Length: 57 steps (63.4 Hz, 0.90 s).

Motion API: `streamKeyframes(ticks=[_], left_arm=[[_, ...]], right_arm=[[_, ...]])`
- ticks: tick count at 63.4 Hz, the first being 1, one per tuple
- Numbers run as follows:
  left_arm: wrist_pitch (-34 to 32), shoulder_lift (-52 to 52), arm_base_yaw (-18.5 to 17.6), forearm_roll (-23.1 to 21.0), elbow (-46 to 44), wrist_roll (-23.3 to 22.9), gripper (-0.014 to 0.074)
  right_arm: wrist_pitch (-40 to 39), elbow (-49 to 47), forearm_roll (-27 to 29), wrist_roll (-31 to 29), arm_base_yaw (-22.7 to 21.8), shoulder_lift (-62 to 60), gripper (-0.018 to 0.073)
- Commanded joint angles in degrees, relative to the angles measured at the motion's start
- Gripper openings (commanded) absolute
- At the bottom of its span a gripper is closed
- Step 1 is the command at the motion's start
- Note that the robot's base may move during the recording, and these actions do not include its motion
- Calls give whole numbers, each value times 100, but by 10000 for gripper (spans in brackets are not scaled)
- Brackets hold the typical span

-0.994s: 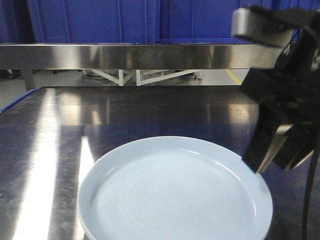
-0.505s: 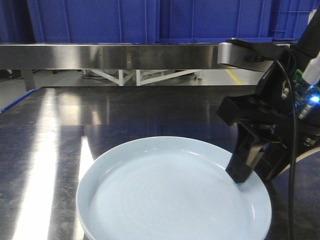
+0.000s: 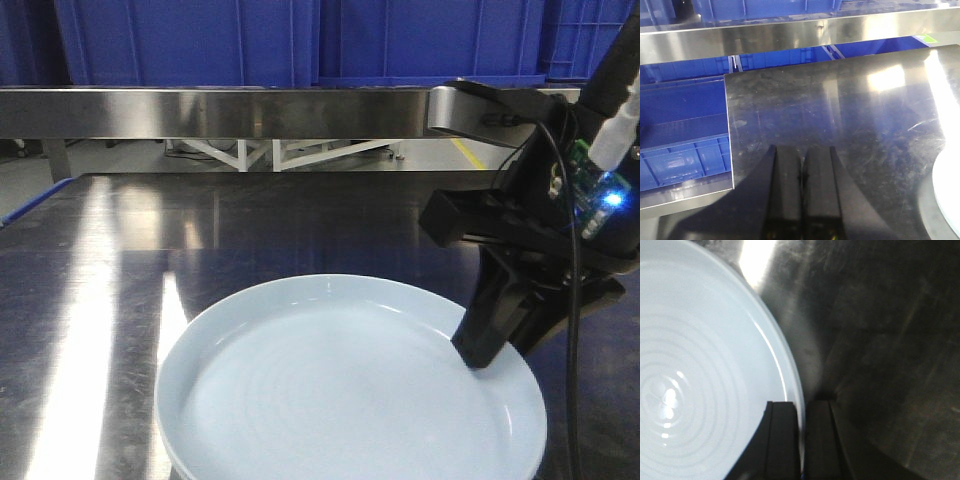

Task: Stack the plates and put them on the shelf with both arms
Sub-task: 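Grasp the rim of the stacked white plates with the right gripper, then lift the stacked plates off the table with the right gripper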

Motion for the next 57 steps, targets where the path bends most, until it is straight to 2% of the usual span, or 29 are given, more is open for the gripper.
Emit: streamKeyframes(ticks=[1, 16, 27, 47, 57], left_arm=[[-416, 40, 19, 45, -170, -55, 84], [-416, 40, 19, 45, -170, -55, 84], [-416, 40, 19, 45, -170, -55, 84], [-416, 40, 19, 45, -170, -55, 84], [-416, 40, 19, 45, -170, -55, 84]], right_arm=[[74, -160, -82, -42, -18, -157, 53], [-1, -572, -82, -42, -18, -644, 53], [-489, -686, -82, -42, -22, -1453, 56], [-805, -658, -701, -36, -22, -2949, 56], [-978, -498, -782, -36, -22, -3617, 56]])
